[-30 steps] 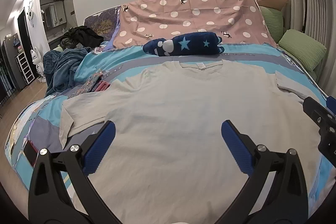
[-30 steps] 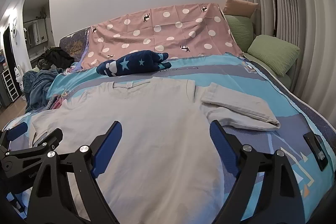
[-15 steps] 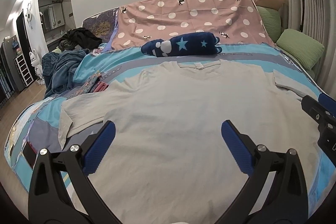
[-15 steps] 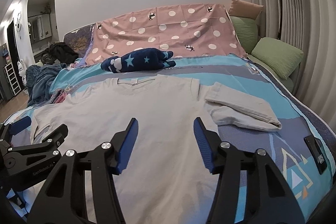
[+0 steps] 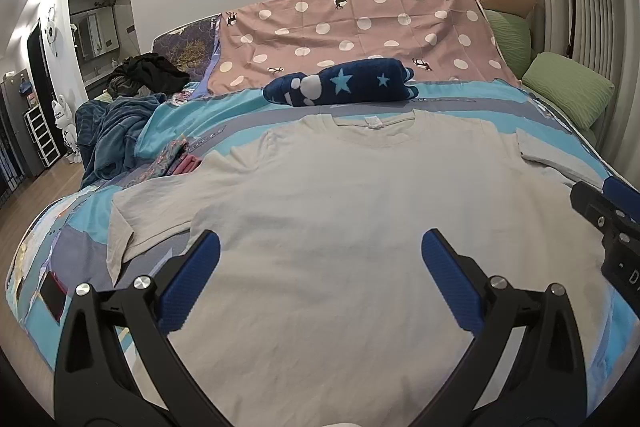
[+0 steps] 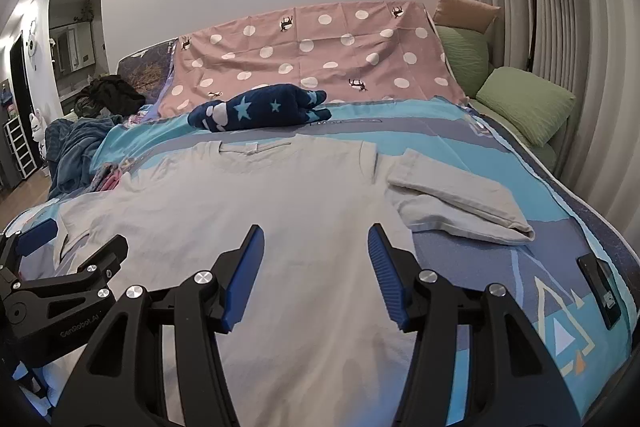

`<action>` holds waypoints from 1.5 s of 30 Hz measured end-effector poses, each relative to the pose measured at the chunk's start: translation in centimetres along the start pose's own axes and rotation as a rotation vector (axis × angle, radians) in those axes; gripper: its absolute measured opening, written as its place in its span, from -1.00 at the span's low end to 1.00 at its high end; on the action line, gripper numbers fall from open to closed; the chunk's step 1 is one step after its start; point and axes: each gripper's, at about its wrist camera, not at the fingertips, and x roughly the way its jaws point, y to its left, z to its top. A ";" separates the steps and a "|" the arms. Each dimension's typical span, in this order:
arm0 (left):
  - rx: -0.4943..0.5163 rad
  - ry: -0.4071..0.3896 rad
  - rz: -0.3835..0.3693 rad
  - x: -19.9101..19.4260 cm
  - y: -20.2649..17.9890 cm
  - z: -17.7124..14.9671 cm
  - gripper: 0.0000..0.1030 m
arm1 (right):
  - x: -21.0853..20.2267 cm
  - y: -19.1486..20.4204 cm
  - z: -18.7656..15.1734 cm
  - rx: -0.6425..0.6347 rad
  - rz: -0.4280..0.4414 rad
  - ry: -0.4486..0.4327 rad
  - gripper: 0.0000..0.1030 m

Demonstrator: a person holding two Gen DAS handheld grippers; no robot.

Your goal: Fold small clothes

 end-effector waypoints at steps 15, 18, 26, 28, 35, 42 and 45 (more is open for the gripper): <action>-0.005 0.011 -0.001 0.5 0.1 -0.2 0.96 | 0.1 0.7 -0.1 -0.012 -0.003 0.004 0.02; -0.010 0.012 0.000 0.7 0.5 -0.5 0.96 | 0.3 0.9 -0.1 -0.016 -0.002 0.008 0.02; -0.026 0.016 0.004 1.2 1.7 -0.9 0.96 | 0.6 1.4 -0.2 -0.028 0.004 0.022 0.02; -0.027 0.018 0.005 1.3 2.0 -1.1 0.96 | 0.7 1.7 -0.2 -0.034 0.005 0.027 0.02; -0.045 0.025 0.009 1.4 2.9 -1.2 0.96 | 1.1 2.6 -0.2 -0.049 0.010 0.041 0.02; -0.066 0.031 0.021 1.8 4.0 -1.5 0.96 | 1.7 3.7 -0.2 -0.072 0.019 0.061 0.02; -0.077 0.033 0.023 1.9 4.5 -1.6 0.96 | 2.0 4.2 0.0 -0.085 0.022 0.066 0.02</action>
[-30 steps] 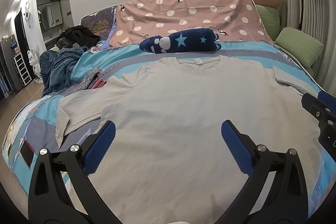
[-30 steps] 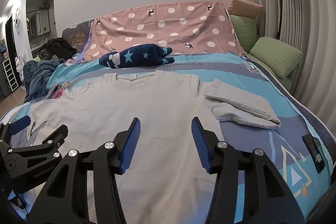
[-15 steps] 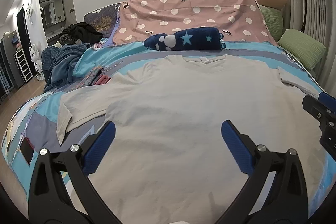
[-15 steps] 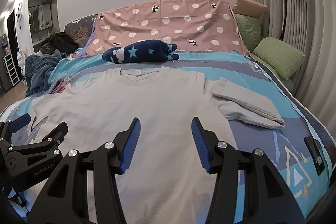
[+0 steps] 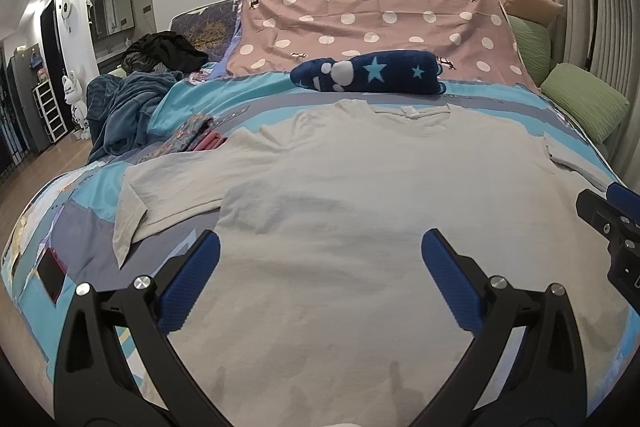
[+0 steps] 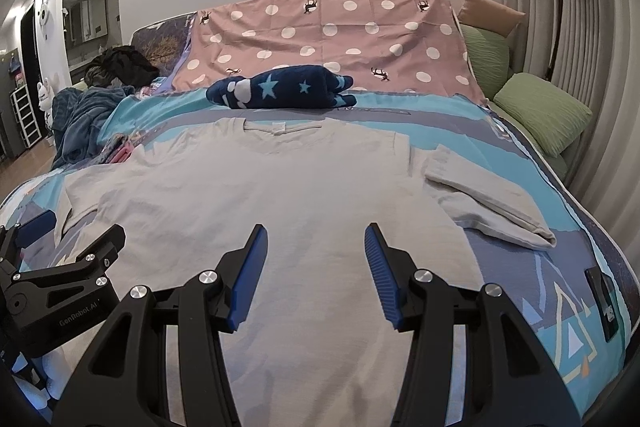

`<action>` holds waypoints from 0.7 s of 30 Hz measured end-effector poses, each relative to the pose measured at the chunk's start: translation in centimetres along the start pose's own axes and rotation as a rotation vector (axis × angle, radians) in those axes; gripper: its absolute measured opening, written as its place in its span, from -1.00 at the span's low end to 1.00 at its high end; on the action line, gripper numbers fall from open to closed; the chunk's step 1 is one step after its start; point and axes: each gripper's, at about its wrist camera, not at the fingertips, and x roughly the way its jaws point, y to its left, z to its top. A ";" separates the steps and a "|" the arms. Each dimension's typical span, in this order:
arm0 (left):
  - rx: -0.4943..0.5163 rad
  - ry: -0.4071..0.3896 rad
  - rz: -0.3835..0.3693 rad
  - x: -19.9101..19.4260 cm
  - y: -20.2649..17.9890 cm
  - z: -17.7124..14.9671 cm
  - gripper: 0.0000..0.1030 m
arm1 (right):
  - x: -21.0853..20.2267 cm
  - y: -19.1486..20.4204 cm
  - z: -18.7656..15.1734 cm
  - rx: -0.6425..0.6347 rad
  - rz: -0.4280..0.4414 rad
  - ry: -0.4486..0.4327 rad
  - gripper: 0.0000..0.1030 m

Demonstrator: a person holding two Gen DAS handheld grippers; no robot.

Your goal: Fold small clothes

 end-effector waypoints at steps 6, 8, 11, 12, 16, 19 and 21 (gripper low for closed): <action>-0.031 0.013 -0.007 0.5 1.1 0.0 0.96 | 0.5 1.3 0.4 -0.032 0.000 0.005 0.02; -0.035 0.012 -0.007 0.6 1.5 0.1 0.96 | 0.8 1.9 0.6 -0.048 -0.002 0.010 0.02; -0.049 0.014 -0.004 0.9 2.2 0.1 0.96 | 1.2 2.7 0.9 -0.076 -0.004 0.016 0.02; -0.055 0.016 -0.002 0.9 2.5 0.1 0.96 | 1.4 3.0 1.0 -0.083 -0.002 0.019 0.02; -0.059 0.019 0.049 1.6 4.8 0.3 0.96 | 2.0 4.0 1.4 -0.106 0.006 0.027 0.02; -0.100 0.043 0.158 2.7 9.0 0.8 0.92 | 2.6 4.4 1.7 -0.114 0.001 0.035 0.02; -0.157 0.065 0.203 3.7 12.3 1.0 0.80 | 3.0 4.4 1.8 -0.110 0.002 0.047 0.02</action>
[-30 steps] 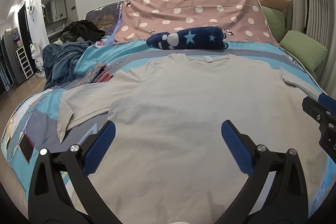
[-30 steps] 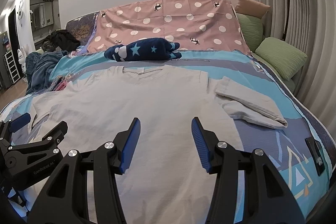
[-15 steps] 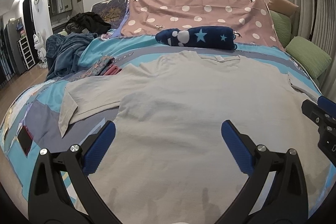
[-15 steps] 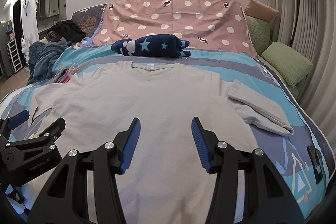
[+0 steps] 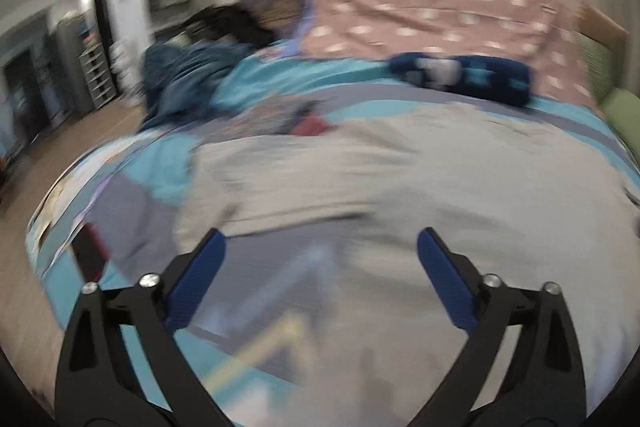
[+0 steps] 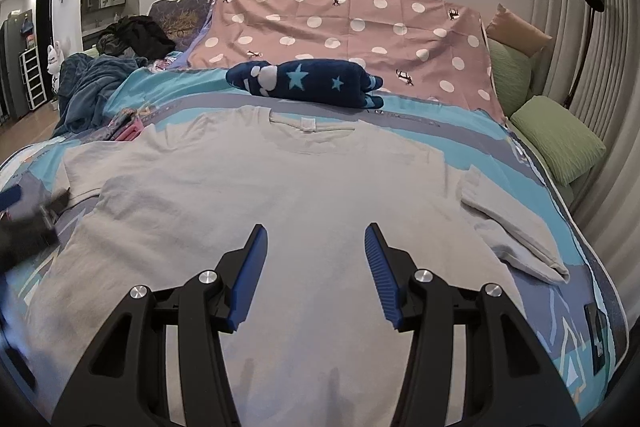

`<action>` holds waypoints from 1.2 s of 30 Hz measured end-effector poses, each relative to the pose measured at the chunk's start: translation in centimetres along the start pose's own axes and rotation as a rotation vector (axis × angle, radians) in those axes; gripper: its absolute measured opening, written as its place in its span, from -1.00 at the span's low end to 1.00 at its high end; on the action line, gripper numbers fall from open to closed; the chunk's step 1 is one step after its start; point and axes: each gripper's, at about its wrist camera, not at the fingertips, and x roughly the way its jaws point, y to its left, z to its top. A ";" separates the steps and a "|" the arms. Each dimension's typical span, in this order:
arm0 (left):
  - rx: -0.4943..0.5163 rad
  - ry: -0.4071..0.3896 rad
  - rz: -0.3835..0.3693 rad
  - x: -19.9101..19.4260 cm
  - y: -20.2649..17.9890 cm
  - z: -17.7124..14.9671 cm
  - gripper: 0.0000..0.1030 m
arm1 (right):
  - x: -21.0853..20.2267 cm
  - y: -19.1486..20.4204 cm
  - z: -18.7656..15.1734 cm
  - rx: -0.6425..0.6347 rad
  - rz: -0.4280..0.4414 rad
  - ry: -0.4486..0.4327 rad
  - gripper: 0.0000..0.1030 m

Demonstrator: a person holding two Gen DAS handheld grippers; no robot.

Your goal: Fold small clothes

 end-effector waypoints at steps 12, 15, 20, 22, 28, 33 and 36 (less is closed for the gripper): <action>-0.187 0.314 0.001 15.6 11.9 2.4 0.57 | 1.3 0.6 0.3 -0.016 -0.011 0.037 0.02; -0.157 0.358 0.006 17.5 10.9 2.4 0.61 | 1.9 0.6 0.3 -0.008 -0.016 0.052 0.02; -0.204 0.414 0.002 20.3 11.7 2.6 -0.21 | 2.5 0.6 0.4 -0.004 -0.013 0.064 0.02; -0.261 0.429 -0.042 20.4 12.4 2.8 -0.66 | 2.7 0.4 0.4 -0.005 -0.013 0.064 0.02; -0.260 0.339 -0.144 15.4 12.0 5.6 -0.77 | 2.9 0.0 0.7 0.003 -0.004 0.056 0.02; -0.108 0.233 -0.284 9.0 6.5 8.9 -0.76 | 2.5 -0.3 1.1 -0.003 0.028 0.032 0.02; -0.048 0.221 -0.347 6.8 3.0 10.0 -0.76 | 1.9 -0.9 0.9 -0.008 0.044 0.011 0.02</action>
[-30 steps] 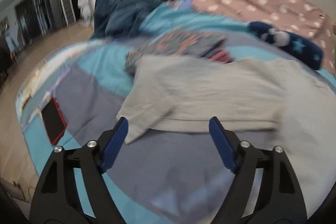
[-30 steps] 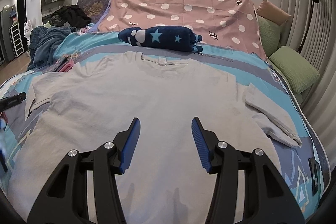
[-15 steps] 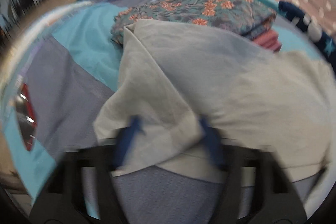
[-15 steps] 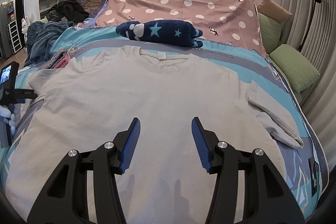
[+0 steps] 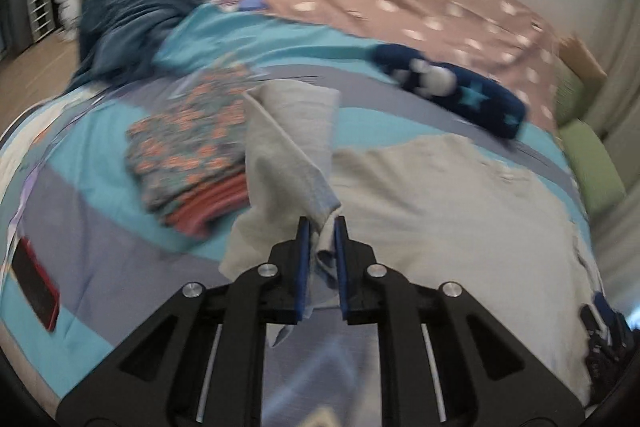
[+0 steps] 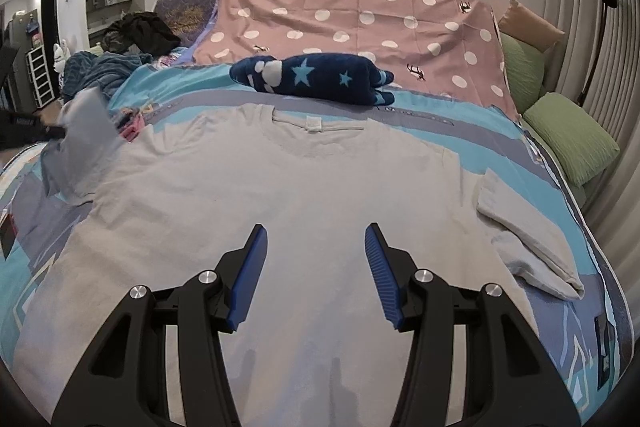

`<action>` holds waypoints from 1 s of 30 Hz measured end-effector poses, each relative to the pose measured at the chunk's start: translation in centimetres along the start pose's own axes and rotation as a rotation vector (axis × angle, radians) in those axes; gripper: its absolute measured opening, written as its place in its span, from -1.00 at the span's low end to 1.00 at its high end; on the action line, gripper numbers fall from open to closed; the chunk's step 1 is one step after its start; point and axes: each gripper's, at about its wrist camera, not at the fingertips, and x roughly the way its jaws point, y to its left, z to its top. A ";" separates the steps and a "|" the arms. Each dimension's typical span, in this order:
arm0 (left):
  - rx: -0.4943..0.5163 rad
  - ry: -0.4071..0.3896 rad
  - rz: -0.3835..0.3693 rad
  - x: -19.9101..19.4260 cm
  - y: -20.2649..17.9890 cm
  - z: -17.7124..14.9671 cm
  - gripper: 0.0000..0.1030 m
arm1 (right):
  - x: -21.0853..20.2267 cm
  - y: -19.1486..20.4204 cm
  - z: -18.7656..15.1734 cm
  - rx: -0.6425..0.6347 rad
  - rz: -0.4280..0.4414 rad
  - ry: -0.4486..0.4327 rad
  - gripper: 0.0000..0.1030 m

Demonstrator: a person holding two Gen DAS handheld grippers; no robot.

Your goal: Fold small clothes

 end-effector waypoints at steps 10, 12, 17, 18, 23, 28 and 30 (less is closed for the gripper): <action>0.142 0.095 -0.164 2.3 -12.1 -0.9 -0.76 | -0.3 -4.2 -0.8 0.069 0.020 0.016 0.03; 0.169 0.120 -0.198 3.6 -14.9 -1.2 -0.76 | -0.3 -4.9 -0.8 0.079 0.038 0.020 0.03; 0.205 0.080 -0.165 3.8 -16.8 -1.5 -0.26 | 1.0 -6.2 -0.7 0.123 0.177 0.104 0.02; 0.208 0.061 -0.146 3.4 -16.4 -1.5 -0.23 | 1.4 -6.2 -0.5 0.129 0.222 0.132 -0.03; 0.190 0.009 0.015 1.3 -10.9 -3.4 0.00 | 4.1 -4.3 1.3 0.147 0.522 0.273 -0.23; 0.085 0.089 0.030 1.3 -4.4 -6.6 0.00 | 8.5 1.4 3.1 0.075 0.605 0.392 -0.23; 0.027 0.121 -0.025 1.8 -3.0 -7.3 -0.03 | 10.5 3.1 3.6 0.088 0.632 0.455 -0.23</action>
